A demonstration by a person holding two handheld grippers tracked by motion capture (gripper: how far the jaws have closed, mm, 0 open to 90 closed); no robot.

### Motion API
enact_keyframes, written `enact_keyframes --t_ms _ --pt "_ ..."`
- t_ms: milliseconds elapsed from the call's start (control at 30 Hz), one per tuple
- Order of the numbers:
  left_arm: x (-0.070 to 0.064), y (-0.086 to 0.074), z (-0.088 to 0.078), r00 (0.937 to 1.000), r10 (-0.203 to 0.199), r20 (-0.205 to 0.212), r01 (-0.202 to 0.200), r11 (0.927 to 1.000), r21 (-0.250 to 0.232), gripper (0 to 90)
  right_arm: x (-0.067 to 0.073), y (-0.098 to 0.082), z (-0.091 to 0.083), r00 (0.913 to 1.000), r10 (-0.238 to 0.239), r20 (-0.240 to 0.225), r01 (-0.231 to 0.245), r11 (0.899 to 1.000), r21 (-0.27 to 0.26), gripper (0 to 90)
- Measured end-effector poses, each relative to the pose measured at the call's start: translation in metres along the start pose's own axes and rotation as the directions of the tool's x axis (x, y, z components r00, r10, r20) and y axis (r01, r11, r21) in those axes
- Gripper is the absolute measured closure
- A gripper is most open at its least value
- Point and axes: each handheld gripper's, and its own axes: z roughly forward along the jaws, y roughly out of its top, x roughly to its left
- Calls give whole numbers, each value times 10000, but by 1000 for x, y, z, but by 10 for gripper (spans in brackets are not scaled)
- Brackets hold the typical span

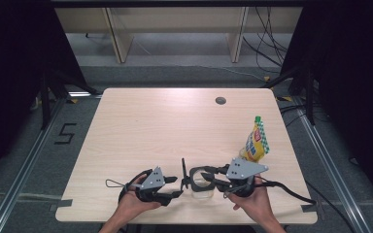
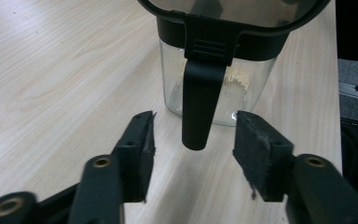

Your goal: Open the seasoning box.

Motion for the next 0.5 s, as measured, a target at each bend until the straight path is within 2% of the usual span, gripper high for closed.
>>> enact_keyframes --t_ms 67,100,133,167,200,233,300,367,400,467,500 --pt "-2 1 -3 10000 -88 -6 88 10000 28 408 -3 -5 -12 9994 102 345 -105 9999 82 707" --pt "-3 0 -3 9998 -212 39 212 9998 -38 397 -4 -7 -14 9990 96 428 -102 9999 128 702" --pt "-3 0 -6 9999 -152 17 152 9999 2 388 -6 -8 -19 9989 191 429 -202 9995 252 694" --pt "-5 0 -9 9995 -320 -50 320 9995 -4 388 -6 -8 -19 9989 191 429 -202 9995 252 694" --pt "-5 -1 -12 9996 -277 -98 278 9996 60 376 -8 -12 -26 9977 254 621 -266 9995 175 679" --pt "-7 -1 -14 9989 -458 -32 458 9989 -46 376 -8 -12 -26 9977 254 621 -266 9995 175 679" --pt "-7 -2 -18 9997 -214 -147 214 9998 0 349 -11 -18 -39 9943 410 983 -446 9984 341 648" --pt "-11 -4 -19 9965 -775 -305 777 9970 36 334 -11 -21 -42 9923 482 1142 -515 9983 258 644" --pt "-12 -5 -21 9962 -778 -395 785 9968 178 311 -11 -26 -51 9904 563 1264 -619 9973 407 631" --pt "-13 -6 -22 9961 -764 -448 773 9969 174 308 -11 -28 -54 9892 593 1341 -647 9972 363 626" --pt "-16 -7 -23 9938 -995 -492 1002 9949 122 300 -9 -33 -63 9854 846 1480 -933 9942 530 604"
